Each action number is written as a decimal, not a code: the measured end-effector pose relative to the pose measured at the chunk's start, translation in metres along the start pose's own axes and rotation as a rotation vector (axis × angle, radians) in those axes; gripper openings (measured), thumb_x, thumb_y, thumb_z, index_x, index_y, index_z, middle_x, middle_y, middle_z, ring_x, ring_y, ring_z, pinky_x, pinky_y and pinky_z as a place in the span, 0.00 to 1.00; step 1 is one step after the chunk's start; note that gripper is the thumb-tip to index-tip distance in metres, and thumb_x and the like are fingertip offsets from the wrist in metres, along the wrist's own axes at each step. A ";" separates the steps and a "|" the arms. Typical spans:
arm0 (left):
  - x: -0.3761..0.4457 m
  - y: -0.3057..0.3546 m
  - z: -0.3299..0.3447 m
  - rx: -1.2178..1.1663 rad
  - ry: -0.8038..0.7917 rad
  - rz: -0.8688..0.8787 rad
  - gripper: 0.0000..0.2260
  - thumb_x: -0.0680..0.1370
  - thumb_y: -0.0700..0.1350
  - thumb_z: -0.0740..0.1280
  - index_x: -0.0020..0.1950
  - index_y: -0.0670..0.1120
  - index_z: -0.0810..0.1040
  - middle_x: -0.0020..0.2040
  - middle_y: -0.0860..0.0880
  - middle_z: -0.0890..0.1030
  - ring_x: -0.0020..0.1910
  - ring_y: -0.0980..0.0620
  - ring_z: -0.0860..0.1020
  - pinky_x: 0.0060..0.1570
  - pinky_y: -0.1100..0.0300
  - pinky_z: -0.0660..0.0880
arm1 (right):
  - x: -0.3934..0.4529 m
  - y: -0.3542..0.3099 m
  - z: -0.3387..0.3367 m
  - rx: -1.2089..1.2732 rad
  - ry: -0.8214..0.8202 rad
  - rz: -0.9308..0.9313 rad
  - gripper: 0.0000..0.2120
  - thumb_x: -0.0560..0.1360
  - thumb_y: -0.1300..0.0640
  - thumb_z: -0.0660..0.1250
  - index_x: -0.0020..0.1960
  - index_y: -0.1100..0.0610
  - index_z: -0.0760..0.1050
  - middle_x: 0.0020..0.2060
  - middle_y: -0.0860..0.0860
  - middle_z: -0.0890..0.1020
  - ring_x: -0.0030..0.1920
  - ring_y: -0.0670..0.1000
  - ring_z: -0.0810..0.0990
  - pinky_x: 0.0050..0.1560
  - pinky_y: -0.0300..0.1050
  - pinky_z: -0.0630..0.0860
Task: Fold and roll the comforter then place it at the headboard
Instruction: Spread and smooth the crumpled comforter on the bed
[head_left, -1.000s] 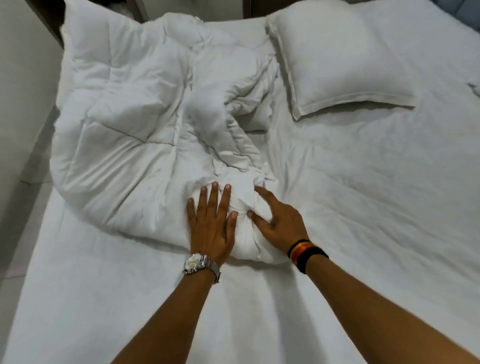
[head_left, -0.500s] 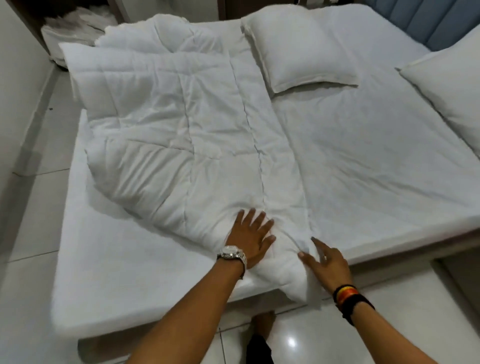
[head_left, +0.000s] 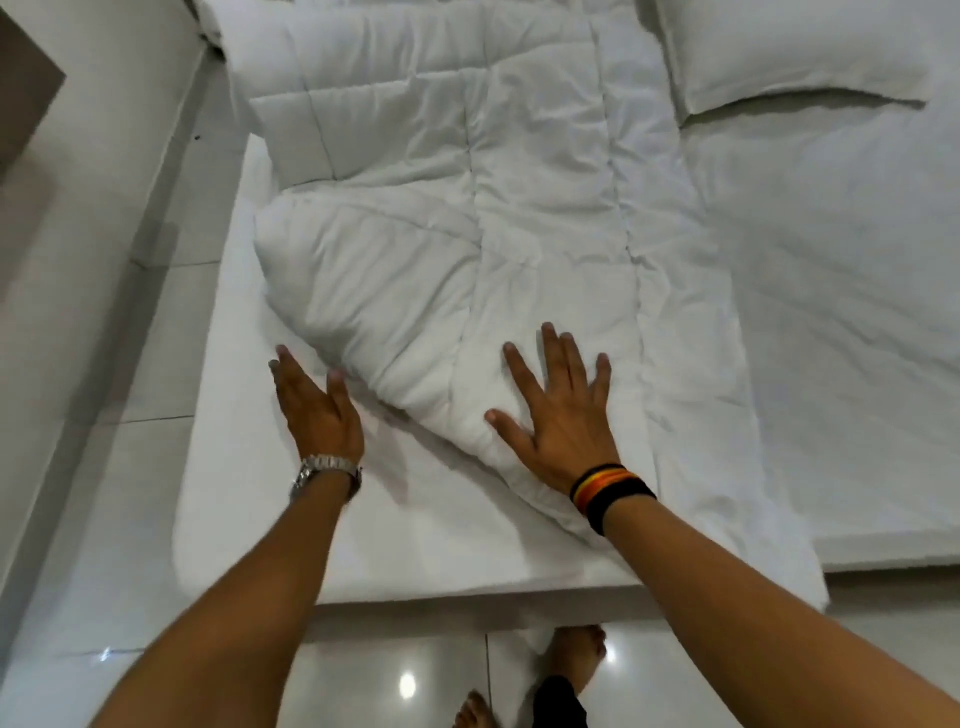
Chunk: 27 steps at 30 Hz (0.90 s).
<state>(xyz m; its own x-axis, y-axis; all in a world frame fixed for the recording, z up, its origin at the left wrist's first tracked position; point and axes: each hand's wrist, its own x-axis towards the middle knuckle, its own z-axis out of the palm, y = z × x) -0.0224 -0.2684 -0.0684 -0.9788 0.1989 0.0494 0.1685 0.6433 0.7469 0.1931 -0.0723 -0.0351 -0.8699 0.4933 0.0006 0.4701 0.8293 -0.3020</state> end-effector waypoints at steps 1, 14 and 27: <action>0.022 -0.003 0.000 -0.047 0.002 -0.029 0.34 0.86 0.55 0.57 0.86 0.45 0.45 0.86 0.42 0.49 0.84 0.44 0.51 0.80 0.55 0.46 | 0.015 -0.004 0.006 -0.002 -0.022 -0.004 0.39 0.81 0.28 0.52 0.86 0.44 0.51 0.86 0.59 0.45 0.85 0.63 0.45 0.78 0.76 0.42; 0.086 0.036 -0.003 -0.395 -0.097 -0.012 0.45 0.72 0.54 0.80 0.82 0.50 0.58 0.68 0.52 0.76 0.66 0.51 0.78 0.62 0.63 0.77 | 0.041 -0.005 0.038 0.036 -0.039 0.068 0.41 0.77 0.21 0.45 0.85 0.36 0.45 0.86 0.53 0.48 0.85 0.59 0.48 0.79 0.73 0.47; -0.007 -0.057 -0.181 -0.126 -0.360 -0.256 0.46 0.73 0.72 0.69 0.84 0.57 0.53 0.76 0.51 0.72 0.74 0.46 0.73 0.64 0.58 0.70 | 0.013 -0.138 0.041 -0.010 -0.316 0.145 0.44 0.72 0.20 0.34 0.85 0.36 0.44 0.86 0.50 0.45 0.85 0.54 0.41 0.79 0.71 0.38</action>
<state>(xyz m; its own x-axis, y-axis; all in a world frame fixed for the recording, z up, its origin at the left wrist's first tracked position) -0.0461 -0.4398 0.0086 -0.8802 0.3041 -0.3643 -0.1108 0.6147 0.7809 0.1110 -0.1912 -0.0323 -0.7963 0.5023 -0.3371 0.5926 0.7598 -0.2675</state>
